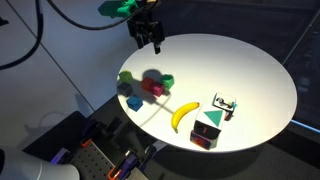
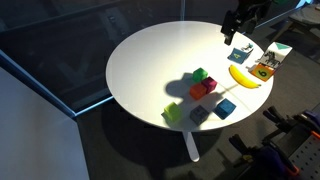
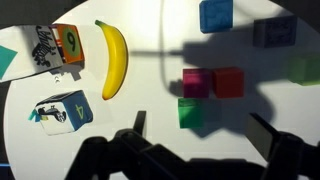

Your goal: Lift the green building block and put it between the pink and orange building block

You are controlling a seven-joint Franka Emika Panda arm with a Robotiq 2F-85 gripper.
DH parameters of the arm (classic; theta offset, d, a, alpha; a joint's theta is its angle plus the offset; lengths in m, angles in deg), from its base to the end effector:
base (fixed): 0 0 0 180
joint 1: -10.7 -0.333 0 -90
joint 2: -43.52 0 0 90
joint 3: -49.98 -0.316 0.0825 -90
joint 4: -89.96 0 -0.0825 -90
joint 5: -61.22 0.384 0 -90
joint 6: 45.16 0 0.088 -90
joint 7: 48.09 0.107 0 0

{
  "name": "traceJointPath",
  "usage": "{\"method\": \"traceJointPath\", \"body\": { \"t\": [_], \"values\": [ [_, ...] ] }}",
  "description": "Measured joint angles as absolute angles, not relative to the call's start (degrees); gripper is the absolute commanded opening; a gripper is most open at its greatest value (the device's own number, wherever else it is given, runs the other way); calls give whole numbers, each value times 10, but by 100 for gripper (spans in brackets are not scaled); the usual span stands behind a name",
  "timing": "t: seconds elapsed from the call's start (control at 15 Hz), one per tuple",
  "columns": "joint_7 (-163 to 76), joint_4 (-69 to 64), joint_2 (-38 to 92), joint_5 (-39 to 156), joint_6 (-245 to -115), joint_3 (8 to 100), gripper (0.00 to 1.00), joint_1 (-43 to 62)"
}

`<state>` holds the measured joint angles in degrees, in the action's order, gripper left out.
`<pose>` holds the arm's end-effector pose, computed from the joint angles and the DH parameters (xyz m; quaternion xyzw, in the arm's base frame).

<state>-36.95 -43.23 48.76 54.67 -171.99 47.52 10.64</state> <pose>0.4925 0.0180 0.3756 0.9980 -0.0405 -0.0042 0.0482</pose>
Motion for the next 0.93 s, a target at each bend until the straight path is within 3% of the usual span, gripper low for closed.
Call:
{"method": "traceJointPath", "body": {
  "t": [0.93],
  "values": [
    [-299, -323, 321, 535, -1686, 483, 100, 102]
  ]
}}
